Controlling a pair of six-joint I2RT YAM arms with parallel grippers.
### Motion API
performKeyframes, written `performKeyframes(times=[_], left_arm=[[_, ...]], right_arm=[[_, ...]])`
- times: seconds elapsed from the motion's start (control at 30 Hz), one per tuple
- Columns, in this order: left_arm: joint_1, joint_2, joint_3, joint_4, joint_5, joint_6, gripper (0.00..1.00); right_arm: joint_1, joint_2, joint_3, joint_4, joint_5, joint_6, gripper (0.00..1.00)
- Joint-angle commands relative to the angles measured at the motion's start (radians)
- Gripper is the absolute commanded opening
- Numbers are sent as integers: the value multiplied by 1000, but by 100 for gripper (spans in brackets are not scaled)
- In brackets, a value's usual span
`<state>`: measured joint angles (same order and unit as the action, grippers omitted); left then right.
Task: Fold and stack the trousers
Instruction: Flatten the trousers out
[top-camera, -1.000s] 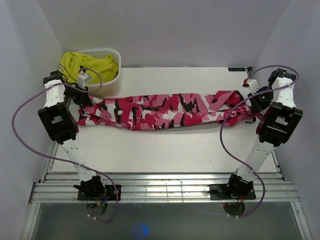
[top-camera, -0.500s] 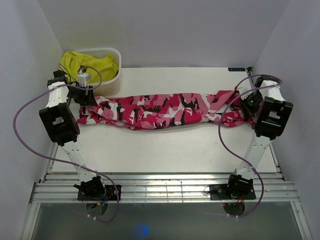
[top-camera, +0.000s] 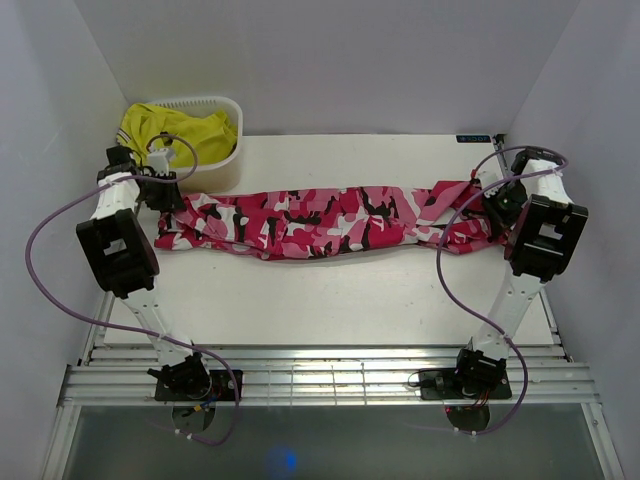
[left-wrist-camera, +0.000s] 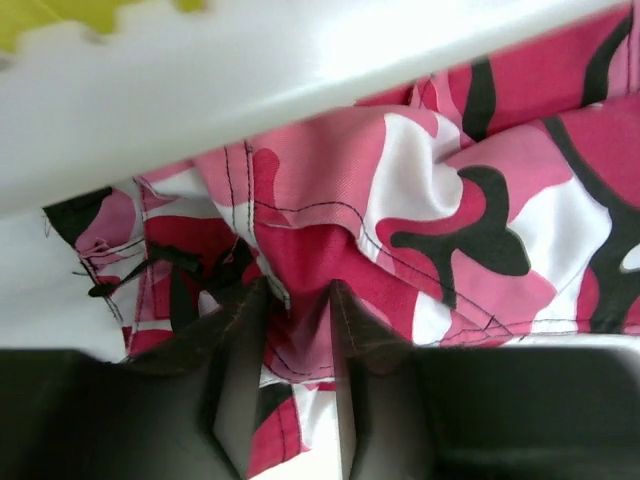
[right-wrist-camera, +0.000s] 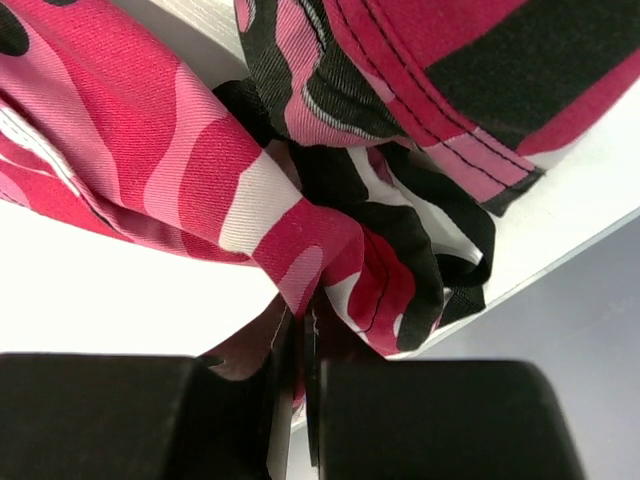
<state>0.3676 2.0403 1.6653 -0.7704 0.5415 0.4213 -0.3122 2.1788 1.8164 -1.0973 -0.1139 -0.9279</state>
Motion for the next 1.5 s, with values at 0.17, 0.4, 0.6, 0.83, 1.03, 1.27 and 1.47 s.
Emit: performKeyframes(times=[0.17, 0.4, 0.6, 0.83, 1.03, 1.27, 1.47], left_arm=[[19, -69, 88, -52, 5, -65, 0], [71, -201, 175, -249, -93, 34, 0], [168, -469, 22, -388, -231, 264, 0], [283, -736, -297, -555, -310, 531, 0], [292, -900, -519, -629, -376, 648, 70], [295, -760, -319, -517, -146, 448, 93], [268, -527, -260, -359, 27, 197, 78]], right_arm=[[1, -105, 9, -22, 11, -38, 8], [-8, -206, 11, -90, 60, -103, 8], [-48, -362, -153, -133, 143, -236, 8], [-110, -514, -503, -113, 296, -393, 8], [-110, -545, -638, -10, 366, -419, 78], [-65, -331, -172, -153, 67, -212, 85], [113, -216, 10, -75, -95, -2, 70]])
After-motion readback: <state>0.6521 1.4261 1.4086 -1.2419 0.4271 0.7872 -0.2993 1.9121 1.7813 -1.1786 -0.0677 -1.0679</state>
